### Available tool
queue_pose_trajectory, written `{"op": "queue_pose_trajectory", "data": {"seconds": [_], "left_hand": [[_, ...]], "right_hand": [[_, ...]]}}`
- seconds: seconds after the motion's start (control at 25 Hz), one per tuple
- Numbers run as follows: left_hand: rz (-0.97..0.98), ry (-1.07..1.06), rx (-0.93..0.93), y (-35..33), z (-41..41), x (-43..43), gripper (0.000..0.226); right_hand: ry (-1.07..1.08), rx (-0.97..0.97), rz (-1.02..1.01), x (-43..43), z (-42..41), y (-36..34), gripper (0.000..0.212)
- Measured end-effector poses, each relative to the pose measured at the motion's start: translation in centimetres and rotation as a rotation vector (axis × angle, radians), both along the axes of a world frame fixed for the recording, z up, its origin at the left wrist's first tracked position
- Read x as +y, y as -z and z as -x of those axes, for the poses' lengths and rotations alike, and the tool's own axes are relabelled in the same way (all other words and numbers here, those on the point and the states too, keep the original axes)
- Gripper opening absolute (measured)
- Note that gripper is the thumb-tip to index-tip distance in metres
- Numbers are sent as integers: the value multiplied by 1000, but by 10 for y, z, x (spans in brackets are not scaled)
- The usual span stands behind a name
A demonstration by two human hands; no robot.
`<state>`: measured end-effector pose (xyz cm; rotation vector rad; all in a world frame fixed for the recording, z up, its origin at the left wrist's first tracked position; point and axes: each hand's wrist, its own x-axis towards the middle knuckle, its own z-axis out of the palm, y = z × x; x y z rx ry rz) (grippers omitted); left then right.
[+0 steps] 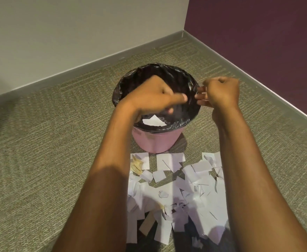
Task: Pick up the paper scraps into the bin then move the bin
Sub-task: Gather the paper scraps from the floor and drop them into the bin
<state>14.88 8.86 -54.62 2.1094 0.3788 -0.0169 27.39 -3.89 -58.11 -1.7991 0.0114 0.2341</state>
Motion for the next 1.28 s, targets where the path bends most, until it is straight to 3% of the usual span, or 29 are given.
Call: {"op": "queue_pose_trajectory", "data": {"seconds": [0.12, 0.2, 0.28, 0.4, 0.52, 0.68, 0.8, 0.92, 1.08, 1.28], "left_hand": [[241, 492, 433, 13, -4, -28, 38], [283, 577, 646, 56, -15, -49, 38], [295, 512, 735, 109, -24, -68, 34], [222, 242, 618, 183, -22, -89, 30], [12, 77, 527, 236, -8, -104, 52], [-238, 143, 555, 273, 10, -128, 83], [-412, 178, 506, 287, 15, -143, 83], [-462, 157, 437, 300, 16, -153, 71], [-359, 113, 367, 316, 23, -162, 59], [-293, 72, 299, 321, 23, -161, 74]], "right_hand": [[138, 7, 105, -25, -17, 33, 11], [119, 45, 269, -39, -23, 71, 5], [43, 118, 494, -55, -17, 113, 8], [-31, 257, 737, -86, 4, 177, 15], [-100, 424, 860, -116, 25, 225, 39], [-211, 512, 946, -124, 49, 249, 57], [-142, 518, 932, -125, 51, 255, 64], [-81, 478, 873, -126, 48, 257, 63], [-43, 503, 807, -123, 42, 259, 48], [-88, 547, 647, -125, 39, 254, 19]]}}
